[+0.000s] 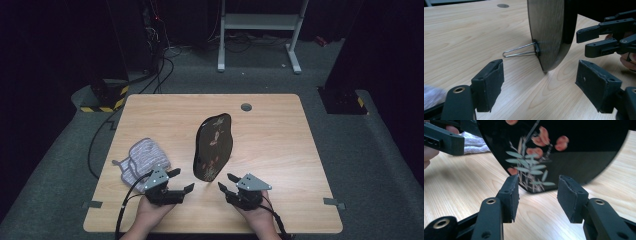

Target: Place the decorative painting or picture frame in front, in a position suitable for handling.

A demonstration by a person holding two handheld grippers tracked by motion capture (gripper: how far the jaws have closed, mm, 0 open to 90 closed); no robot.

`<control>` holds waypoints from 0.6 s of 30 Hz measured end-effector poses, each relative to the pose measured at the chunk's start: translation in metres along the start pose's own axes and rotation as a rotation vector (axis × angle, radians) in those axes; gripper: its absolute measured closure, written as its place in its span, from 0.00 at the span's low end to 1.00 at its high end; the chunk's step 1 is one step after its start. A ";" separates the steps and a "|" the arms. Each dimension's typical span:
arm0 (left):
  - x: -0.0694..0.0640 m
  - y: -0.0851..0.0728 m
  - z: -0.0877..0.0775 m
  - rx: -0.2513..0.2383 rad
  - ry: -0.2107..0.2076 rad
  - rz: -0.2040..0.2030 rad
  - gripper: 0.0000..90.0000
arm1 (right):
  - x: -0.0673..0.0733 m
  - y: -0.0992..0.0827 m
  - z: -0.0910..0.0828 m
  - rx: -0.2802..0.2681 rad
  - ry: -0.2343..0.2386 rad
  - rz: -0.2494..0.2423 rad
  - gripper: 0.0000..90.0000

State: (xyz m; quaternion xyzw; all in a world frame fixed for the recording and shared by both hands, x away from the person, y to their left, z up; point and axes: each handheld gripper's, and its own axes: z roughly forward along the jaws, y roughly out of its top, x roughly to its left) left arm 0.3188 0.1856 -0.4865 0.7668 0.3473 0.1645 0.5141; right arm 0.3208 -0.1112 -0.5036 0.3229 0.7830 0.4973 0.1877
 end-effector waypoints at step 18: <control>0.000 0.012 0.024 0.031 0.058 -0.013 0.26 | -0.011 -0.009 -0.017 0.022 -0.066 0.073 0.51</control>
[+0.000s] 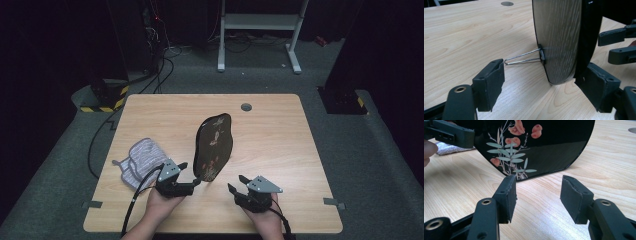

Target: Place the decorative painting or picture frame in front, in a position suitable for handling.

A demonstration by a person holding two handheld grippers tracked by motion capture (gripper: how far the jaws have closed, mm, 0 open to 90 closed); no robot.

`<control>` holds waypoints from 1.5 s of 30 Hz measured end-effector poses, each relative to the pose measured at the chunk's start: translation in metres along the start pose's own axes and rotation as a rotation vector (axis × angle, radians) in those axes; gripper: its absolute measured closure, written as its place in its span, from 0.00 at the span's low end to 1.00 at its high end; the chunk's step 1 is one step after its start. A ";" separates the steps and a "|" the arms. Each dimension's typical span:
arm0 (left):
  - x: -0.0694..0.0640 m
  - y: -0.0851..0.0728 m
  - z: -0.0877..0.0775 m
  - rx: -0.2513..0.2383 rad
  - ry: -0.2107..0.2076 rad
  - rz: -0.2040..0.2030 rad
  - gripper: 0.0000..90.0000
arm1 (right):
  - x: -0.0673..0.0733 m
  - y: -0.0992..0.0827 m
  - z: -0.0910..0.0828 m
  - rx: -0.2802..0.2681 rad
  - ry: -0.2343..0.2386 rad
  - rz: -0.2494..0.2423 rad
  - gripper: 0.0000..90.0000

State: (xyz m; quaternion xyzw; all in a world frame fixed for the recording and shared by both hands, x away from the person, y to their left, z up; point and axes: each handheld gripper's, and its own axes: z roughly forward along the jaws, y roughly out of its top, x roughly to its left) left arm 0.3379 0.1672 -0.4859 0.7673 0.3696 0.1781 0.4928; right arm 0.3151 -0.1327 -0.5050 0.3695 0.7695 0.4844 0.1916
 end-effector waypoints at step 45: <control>0.054 -0.004 0.010 0.022 0.099 -0.117 0.31 | -0.018 -0.008 -0.018 0.003 -0.100 0.024 0.46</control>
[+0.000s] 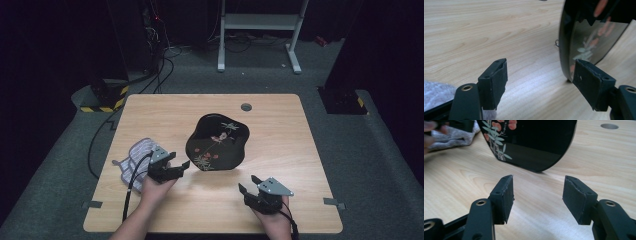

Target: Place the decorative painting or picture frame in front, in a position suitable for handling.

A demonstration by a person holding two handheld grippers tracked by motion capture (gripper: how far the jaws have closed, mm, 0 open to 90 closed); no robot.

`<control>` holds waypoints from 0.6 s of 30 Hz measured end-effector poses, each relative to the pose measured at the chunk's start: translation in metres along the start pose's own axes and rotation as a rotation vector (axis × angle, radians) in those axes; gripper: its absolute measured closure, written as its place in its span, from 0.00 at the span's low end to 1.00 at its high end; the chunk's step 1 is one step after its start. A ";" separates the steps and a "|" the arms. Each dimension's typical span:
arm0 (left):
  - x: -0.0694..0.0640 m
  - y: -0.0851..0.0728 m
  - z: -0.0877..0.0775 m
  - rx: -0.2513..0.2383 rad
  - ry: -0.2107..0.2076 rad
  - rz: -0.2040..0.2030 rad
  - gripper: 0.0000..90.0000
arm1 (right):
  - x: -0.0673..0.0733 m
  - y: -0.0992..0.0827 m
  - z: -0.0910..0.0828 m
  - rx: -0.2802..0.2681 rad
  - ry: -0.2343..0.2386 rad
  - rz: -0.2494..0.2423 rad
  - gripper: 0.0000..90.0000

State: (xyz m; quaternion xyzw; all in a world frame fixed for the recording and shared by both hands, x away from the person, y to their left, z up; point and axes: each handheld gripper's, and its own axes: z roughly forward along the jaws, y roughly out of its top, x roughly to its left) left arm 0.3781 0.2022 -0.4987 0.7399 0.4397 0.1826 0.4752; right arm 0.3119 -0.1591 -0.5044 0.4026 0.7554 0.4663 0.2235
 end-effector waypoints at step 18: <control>0.009 -0.029 -0.061 0.011 -0.007 0.027 0.32 | -0.029 0.059 0.058 -0.019 -0.004 -0.014 0.36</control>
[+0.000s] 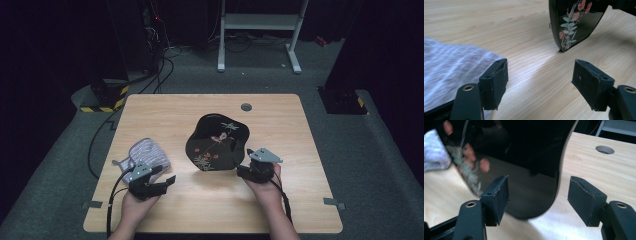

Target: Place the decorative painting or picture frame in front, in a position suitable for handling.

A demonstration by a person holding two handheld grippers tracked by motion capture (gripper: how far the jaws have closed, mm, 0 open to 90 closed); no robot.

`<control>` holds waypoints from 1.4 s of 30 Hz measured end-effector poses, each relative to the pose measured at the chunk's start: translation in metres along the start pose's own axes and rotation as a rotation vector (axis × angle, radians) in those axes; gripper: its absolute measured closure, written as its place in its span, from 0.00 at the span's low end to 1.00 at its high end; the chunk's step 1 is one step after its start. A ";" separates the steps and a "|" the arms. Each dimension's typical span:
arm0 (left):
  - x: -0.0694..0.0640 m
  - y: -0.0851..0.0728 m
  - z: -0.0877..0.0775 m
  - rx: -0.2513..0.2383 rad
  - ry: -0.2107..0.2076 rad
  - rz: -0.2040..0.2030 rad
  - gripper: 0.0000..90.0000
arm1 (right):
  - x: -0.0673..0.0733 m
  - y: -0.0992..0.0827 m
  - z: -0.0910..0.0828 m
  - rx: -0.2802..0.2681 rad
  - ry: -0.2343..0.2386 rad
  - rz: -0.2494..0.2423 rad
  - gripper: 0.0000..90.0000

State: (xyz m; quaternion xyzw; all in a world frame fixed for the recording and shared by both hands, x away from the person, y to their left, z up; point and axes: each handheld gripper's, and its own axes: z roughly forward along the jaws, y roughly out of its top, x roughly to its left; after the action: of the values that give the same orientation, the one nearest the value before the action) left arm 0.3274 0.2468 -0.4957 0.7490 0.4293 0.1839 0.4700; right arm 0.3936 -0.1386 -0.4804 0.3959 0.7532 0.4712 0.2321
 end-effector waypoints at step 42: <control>0.002 0.002 0.008 -0.035 -0.045 0.039 0.30 | 0.034 -0.024 -0.018 -0.012 0.127 -0.030 0.40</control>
State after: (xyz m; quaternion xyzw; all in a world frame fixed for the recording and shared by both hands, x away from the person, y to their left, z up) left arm 0.3344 0.2439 -0.4981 0.7529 0.4004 0.1837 0.4889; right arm 0.3516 -0.1259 -0.4933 0.3524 0.7694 0.4965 0.1931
